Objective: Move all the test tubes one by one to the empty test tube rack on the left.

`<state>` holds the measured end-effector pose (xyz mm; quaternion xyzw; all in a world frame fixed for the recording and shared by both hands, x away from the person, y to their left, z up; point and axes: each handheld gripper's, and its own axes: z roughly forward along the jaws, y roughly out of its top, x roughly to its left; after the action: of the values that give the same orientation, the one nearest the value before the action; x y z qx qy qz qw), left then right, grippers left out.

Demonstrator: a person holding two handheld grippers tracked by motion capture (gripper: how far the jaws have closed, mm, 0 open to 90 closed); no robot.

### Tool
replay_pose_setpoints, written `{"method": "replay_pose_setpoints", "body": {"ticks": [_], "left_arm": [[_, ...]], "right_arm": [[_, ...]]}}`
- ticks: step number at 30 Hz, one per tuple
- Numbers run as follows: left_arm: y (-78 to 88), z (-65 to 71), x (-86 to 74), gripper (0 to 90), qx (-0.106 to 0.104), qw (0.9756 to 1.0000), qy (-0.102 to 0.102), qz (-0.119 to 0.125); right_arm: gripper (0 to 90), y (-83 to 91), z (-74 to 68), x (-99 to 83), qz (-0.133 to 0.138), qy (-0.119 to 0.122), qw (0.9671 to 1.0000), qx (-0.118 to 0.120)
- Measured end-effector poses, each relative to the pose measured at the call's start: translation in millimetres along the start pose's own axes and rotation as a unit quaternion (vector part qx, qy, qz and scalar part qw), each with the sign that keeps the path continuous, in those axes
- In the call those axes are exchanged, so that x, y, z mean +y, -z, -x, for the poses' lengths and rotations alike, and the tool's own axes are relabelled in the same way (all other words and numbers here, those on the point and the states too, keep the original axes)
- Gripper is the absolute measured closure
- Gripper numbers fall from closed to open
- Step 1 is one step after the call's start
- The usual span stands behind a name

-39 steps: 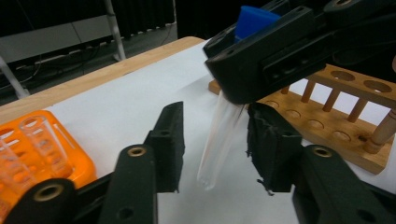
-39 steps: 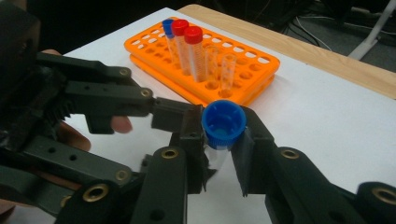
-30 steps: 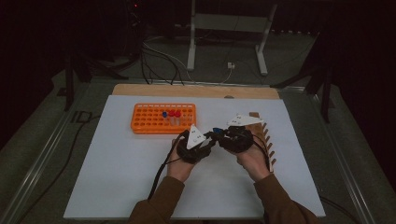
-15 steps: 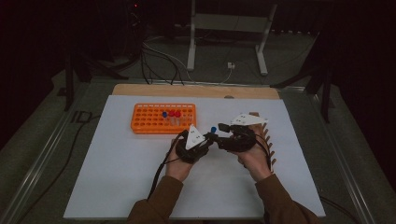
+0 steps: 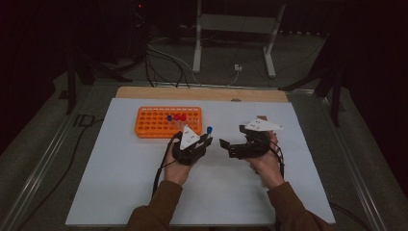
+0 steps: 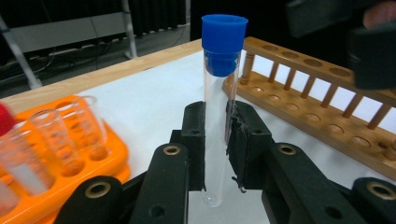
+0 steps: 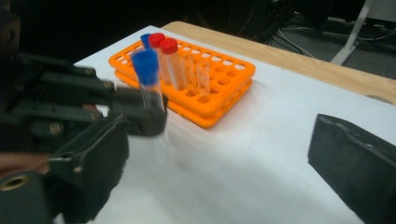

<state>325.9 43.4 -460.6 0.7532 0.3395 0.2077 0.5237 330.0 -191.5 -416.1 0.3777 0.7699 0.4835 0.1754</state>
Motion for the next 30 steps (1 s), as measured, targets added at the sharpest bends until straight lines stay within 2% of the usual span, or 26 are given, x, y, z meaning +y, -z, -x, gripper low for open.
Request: {"method": "replay_pose_setpoints", "body": {"ticks": [6, 14, 21, 30], "left_arm": [[8.1, -9.0, 0.4, 77.8, 0.010, 0.9999, 0.010, 0.006], [13.8, -15.7, -2.3, 77.8, 0.017, 0.9996, 0.021, 0.011], [19.7, -21.7, -5.5, 77.7, 0.028, 0.9993, 0.022, 0.010], [28.4, -35.2, -8.3, 77.7, 0.059, 0.9977, 0.030, 0.012]], "right_arm": [[0.3, 1.7, 3.7, -6.1, -0.001, -0.003, 1.0000, 0.006], [0.0, 6.8, 9.7, -11.0, -0.001, -0.009, 0.9999, -0.006], [0.0, 12.7, 16.1, -16.2, 0.000, -0.018, 0.9997, -0.017], [0.0, 22.0, 25.4, -25.5, -0.001, -0.027, 0.9991, -0.032]]}}
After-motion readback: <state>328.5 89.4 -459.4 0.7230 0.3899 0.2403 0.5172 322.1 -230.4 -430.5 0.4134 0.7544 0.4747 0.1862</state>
